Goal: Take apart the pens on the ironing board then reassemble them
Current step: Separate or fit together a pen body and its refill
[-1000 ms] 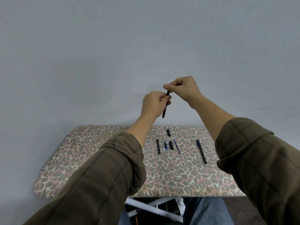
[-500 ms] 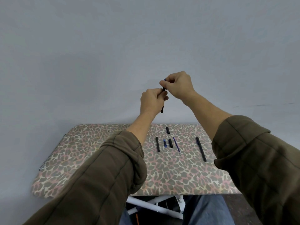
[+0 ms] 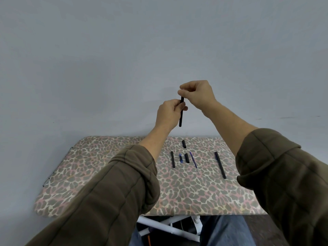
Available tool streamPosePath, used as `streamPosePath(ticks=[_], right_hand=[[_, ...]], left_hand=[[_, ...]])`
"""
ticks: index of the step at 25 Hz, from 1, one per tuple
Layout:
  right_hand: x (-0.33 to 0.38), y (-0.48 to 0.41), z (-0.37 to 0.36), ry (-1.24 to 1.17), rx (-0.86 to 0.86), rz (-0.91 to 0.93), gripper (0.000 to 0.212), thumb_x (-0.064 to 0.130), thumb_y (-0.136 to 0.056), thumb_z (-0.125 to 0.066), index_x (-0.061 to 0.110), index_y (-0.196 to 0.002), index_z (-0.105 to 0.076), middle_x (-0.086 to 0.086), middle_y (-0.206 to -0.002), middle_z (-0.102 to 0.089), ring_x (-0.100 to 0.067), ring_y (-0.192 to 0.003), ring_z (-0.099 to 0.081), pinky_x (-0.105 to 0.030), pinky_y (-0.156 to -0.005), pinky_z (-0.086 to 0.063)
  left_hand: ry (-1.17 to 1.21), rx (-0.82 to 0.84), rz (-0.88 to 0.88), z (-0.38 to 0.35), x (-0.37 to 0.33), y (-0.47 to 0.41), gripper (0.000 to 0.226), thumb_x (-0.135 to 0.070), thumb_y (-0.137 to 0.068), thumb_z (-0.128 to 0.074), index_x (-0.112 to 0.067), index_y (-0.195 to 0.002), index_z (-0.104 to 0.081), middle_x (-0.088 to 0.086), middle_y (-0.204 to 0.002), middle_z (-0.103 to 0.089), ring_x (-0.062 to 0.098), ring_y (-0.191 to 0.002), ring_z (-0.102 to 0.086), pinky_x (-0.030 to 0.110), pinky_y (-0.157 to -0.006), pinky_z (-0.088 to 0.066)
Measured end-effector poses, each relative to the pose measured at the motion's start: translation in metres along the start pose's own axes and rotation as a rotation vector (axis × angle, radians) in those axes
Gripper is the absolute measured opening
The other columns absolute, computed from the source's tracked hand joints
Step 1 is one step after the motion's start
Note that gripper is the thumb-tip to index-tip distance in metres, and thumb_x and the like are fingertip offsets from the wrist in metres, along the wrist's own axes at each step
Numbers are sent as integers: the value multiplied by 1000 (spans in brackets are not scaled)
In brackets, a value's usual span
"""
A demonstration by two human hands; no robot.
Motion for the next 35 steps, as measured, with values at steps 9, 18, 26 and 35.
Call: streamPosePath(ticks=[9,18,26,35], right_hand=[[4,2,-6,-63,87,23,83,22,-87,-81,19,-159,-39,6,-107,-76,-10,-115,-66,-32,-105,-46],[0,6,-2,-77,122,6,76,10,-94,-73,16,-160,-37,8,-97,-81,-4,-111,-69,-25,-98,-47],[6,9,-2,-34,68,40,71,11,-90,-77,14,-155,-47,-1,-98,-80,-11,-108,-71,-32,-99,-54],[7,10,-3,-27,63,28,60,12,-89,-78,15,-145,-58,1,-95,-77,-13,-105,-72,-29,-93,-55]], left_hand=[[12,-27,11,3,4,2,24,-29,-106,-55,-16,-111,-74,-9,-98,-79,9,-100,-69,19,-78,-47],[14,-33,20,1,6,3,23,-30,-106,-55,-19,-106,-75,-11,-95,-78,8,-99,-69,22,-76,-48],[21,-41,20,0,3,4,24,-30,-106,-54,-19,-109,-75,-11,-95,-78,7,-97,-70,21,-74,-48],[67,-33,42,0,5,7,21,-32,-105,-55,-23,-105,-74,-14,-92,-78,3,-98,-69,20,-76,-47]])
Point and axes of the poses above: each hand's wrist, its own y-axis away from the middle knuckle, its own z-axis out of the back of the hand, x = y × z, the point moved 5 cm from there along -y, towards the middle knuckle
